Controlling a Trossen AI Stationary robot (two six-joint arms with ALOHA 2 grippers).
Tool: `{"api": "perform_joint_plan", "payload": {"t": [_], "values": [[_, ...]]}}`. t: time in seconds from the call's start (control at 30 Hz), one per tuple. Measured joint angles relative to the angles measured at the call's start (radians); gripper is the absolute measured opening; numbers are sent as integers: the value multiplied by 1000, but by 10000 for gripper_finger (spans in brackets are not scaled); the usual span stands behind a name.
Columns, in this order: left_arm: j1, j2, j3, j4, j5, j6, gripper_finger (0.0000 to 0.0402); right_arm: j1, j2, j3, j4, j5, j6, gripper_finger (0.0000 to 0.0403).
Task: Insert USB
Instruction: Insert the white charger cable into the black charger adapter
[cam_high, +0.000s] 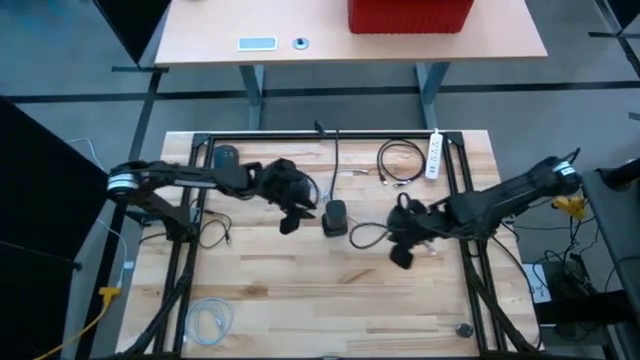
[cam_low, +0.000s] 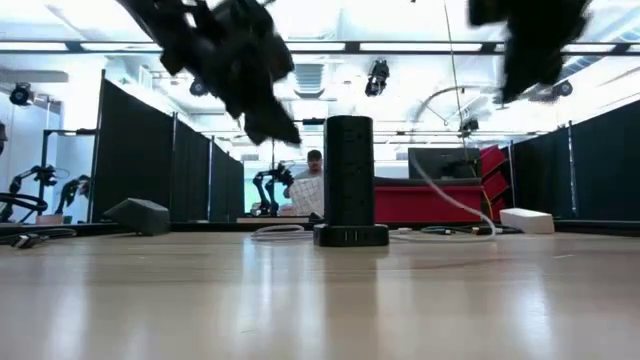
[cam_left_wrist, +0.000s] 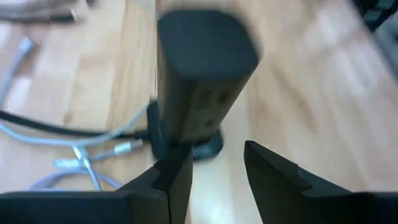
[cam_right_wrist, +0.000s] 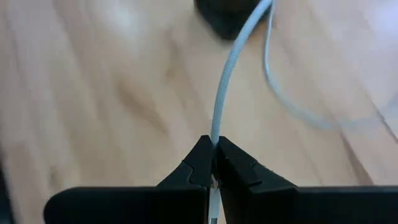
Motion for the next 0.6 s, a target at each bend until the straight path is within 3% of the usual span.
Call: {"api": "perform_joint_plan", "payload": {"t": [0.6], "values": [[-400, -150, 1, 413, -210, -336, 145, 163, 14, 234, 78, 52, 184, 0]]}}
